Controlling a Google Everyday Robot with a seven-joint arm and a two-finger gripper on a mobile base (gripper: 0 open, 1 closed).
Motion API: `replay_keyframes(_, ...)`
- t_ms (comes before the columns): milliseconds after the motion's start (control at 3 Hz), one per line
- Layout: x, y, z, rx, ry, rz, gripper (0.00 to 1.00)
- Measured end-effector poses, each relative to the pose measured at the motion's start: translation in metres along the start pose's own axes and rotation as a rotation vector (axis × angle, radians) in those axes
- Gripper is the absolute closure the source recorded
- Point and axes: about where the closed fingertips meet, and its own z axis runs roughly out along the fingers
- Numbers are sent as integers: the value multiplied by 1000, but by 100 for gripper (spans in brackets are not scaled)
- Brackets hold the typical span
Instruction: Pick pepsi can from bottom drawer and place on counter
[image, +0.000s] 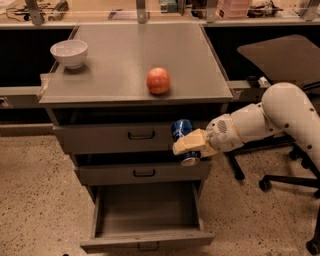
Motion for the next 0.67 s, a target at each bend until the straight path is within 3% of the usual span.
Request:
replay_keyframes(333,35,-16,-23,-152,-3,-5,100)
replay_keyframes(667,91,-48,-74,-397,-16,6,100)
